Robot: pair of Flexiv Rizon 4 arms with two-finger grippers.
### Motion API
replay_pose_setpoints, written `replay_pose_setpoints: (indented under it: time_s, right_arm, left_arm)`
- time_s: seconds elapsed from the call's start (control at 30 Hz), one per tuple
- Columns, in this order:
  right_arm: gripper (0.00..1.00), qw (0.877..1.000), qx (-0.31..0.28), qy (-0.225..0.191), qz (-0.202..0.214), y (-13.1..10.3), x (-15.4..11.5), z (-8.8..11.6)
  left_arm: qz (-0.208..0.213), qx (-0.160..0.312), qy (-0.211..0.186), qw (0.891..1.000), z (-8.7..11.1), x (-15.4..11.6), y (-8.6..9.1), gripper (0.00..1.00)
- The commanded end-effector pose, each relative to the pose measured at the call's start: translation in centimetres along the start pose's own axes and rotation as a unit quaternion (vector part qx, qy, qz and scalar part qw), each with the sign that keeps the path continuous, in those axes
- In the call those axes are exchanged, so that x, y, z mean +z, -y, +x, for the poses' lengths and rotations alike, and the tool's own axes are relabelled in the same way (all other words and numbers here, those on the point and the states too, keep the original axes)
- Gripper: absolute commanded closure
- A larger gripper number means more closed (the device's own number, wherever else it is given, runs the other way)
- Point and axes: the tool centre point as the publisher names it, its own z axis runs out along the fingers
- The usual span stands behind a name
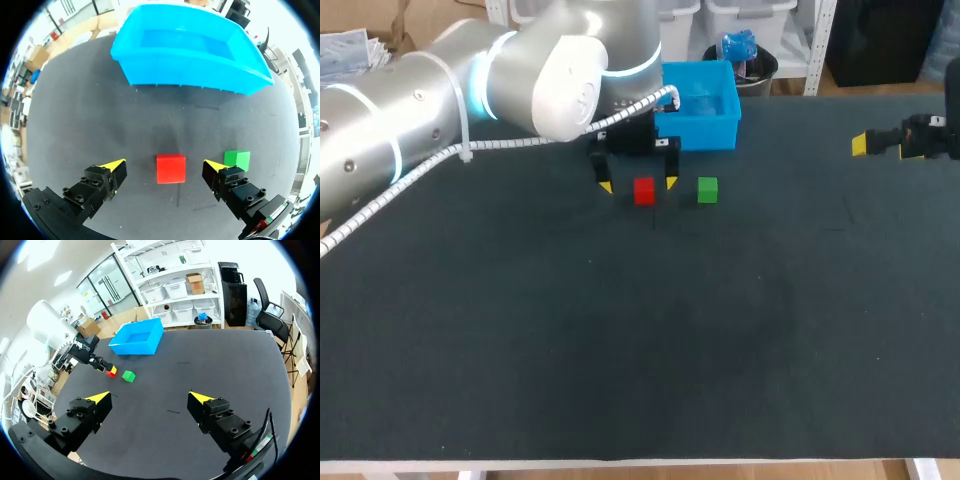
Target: Use the left arm to pick the red cube and place it into the blue plastic box first, then use the right arm to grasp the green cube and put it into the same blue plastic box after the first action is fully finished.
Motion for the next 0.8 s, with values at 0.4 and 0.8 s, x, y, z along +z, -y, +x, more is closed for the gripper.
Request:
replay_pose_setpoints:
  time_s: [0.4, 0.8]
  right_arm:
    - [0.0, 1.0, 0.0, 0.0, -0.001, 0.05, -0.01, -0.01]
    - [0.0, 1.0, 0.0, 0.0, -0.001, 0.05, -0.01, -0.01]
  left_arm:
    - [0.001, -0.018, 0.005, 1.0, 0.62, 1.35, -0.16, 0.0]
    - [-0.007, -0.013, 0.006, 1.0, 0.91, 1.34, 0.16, 0.0]
